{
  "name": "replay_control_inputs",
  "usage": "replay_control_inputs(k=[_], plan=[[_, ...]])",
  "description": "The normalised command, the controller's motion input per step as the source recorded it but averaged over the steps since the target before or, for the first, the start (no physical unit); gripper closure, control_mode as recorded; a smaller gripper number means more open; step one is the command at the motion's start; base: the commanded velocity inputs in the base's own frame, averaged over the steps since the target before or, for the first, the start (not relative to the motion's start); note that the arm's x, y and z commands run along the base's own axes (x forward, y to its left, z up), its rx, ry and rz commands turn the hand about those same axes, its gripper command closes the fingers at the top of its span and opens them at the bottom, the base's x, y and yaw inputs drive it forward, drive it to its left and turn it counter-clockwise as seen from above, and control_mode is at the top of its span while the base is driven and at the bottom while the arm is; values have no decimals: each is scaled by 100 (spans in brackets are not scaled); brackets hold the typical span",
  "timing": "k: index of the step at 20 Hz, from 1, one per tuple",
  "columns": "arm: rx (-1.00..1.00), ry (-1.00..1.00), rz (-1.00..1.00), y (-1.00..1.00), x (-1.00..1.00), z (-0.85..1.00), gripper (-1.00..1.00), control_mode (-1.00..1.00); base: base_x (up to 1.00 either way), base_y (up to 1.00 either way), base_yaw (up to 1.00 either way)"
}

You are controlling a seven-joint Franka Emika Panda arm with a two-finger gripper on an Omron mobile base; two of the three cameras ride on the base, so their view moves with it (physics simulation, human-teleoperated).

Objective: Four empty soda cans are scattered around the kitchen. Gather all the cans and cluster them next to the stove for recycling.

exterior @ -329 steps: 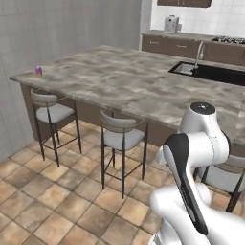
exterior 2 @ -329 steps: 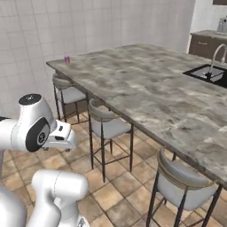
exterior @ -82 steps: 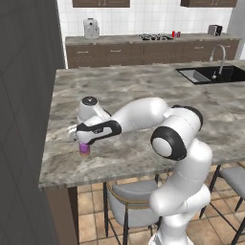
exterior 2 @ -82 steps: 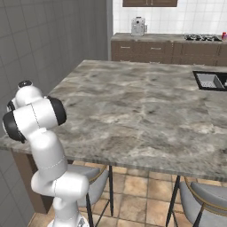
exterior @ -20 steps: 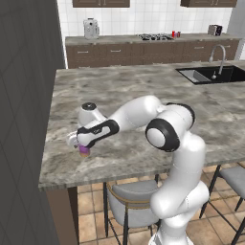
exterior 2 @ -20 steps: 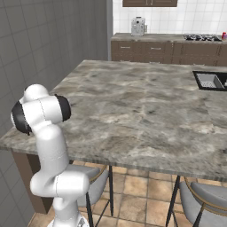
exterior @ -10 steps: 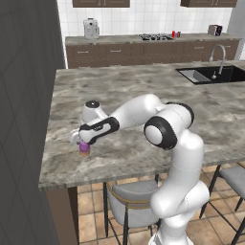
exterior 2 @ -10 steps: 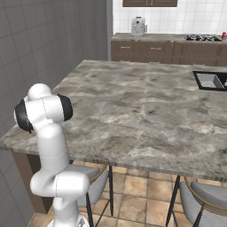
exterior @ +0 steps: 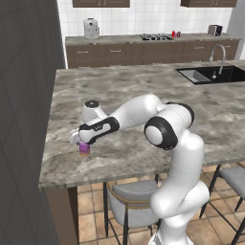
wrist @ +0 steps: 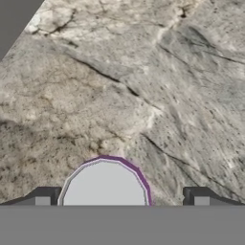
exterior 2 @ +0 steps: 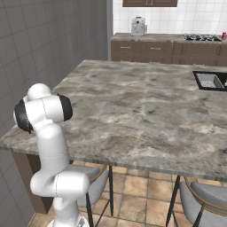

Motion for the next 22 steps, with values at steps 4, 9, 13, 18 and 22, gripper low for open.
replay_control_inputs(k=[4, 9, 13, 18, 22], plan=[[0, 0, 0, 7, 0, -18, -100, -100, 0, 0, 0], [0, 0, 0, 7, 0, -10, -100, -100, 0, 0, 0], [0, 0, 0, 0, 0, 0, -100, -100, 0, 0, 0], [0, 0, 0, 0, 0, -15, -100, -100, 0, 0, 0], [0, 0, 0, 0, 0, 0, -100, -100, 0, 0, 0]])
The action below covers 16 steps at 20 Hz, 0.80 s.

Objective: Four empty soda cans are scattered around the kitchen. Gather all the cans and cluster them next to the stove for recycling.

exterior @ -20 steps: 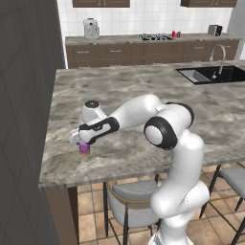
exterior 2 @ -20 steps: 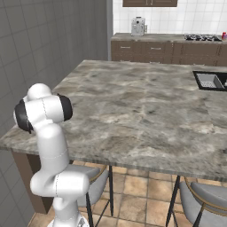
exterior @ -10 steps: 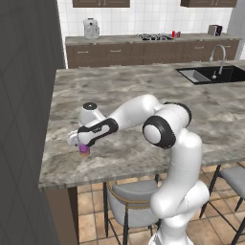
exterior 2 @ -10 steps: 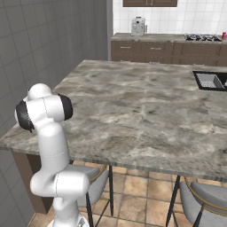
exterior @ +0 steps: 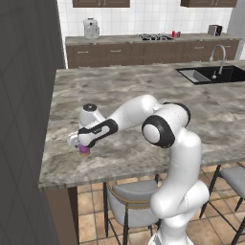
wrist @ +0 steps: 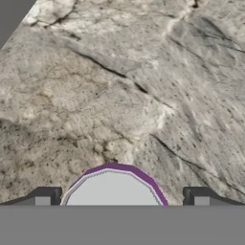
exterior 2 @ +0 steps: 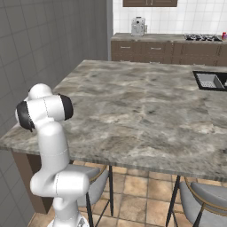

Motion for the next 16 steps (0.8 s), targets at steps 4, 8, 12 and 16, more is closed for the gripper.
replay_control_inputs(k=[4, 8, 12, 16], plan=[[0, 0, 0, 0, 0, 0, 100, -100, 0, 0, 0], [0, 0, 0, 0, 0, 0, 100, -100, 0, 0, 0], [0, -3, -3, -2, -16, 3, 100, -100, 0, 0, 0], [1, -2, -4, -47, -63, 82, 100, -100, 0, 0, 0]])
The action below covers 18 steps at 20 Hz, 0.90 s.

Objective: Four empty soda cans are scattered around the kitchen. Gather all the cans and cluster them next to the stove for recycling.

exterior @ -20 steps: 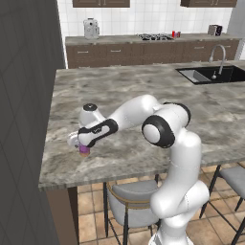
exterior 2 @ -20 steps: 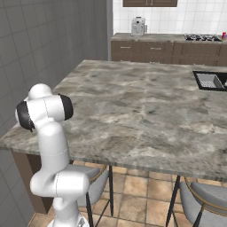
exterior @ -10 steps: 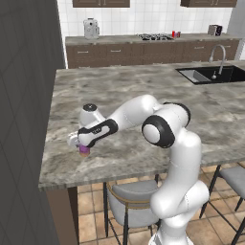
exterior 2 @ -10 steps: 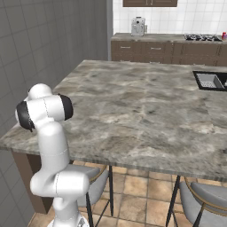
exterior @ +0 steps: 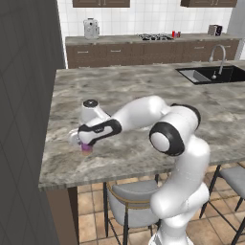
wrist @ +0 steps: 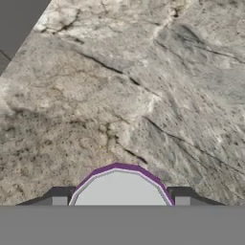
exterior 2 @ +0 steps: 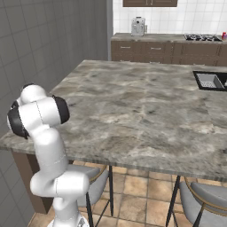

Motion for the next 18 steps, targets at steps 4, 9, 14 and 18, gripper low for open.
replay_control_inputs(k=[4, 9, 14, 18], plan=[[8, -2, -5, -94, -81, 100, 100, -100, 0, 0, 0], [13, -3, -4, -100, -82, 86, 100, -100, 0, 0, 0], [9, -6, -2, -92, -100, 61, 100, -100, 0, 0, 0], [1, -10, 0, -63, -100, 54, 100, -100, 0, 0, 0]])
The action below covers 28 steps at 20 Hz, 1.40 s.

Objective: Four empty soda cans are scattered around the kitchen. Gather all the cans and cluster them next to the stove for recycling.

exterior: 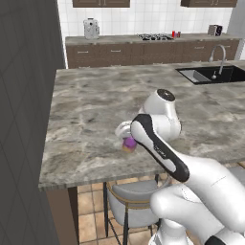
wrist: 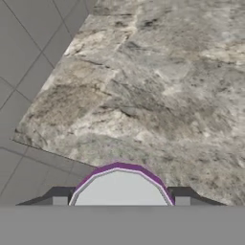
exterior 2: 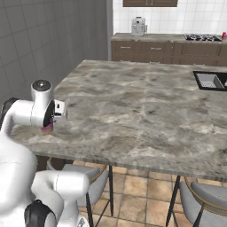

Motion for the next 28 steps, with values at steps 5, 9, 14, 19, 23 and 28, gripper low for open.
replay_control_inputs(k=[5, 9, 14, 19, 23, 28], plan=[[-2, -8, 0, -22, -94, 77, 100, -100, 0, 0, 0], [-3, 1, 0, -27, -93, 66, 100, -100, 0, 0, 0], [-11, 21, 0, -14, -46, 67, 100, -100, 0, 0, 0], [-14, 33, -1, 0, 0, 3, 100, -100, 0, 0, 0], [-1, 3, 0, 2, 0, 0, 100, -100, 0, 0, 0], [0, 0, 0, 0, 0, 0, 100, -100, 0, 0, 0]])
